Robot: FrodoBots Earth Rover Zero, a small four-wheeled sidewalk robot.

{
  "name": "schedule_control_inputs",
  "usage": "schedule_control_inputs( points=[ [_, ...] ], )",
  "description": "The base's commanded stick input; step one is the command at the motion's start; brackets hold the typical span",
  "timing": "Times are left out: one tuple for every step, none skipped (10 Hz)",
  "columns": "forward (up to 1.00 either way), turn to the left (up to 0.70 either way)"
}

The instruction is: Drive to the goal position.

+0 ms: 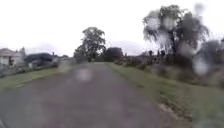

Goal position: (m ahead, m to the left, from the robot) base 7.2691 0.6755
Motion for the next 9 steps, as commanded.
schedule_control_inputs(
  points=[
    [1.0,0.0],
    [1.0,0.0],
    [1.0,0.0],
    [1.0,0.0],
    [1.0,0.0],
    [1.0,0.0],
    [1.0,0.0],
    [1.0,0.0],
    [1.0,0.0]
  ],
)
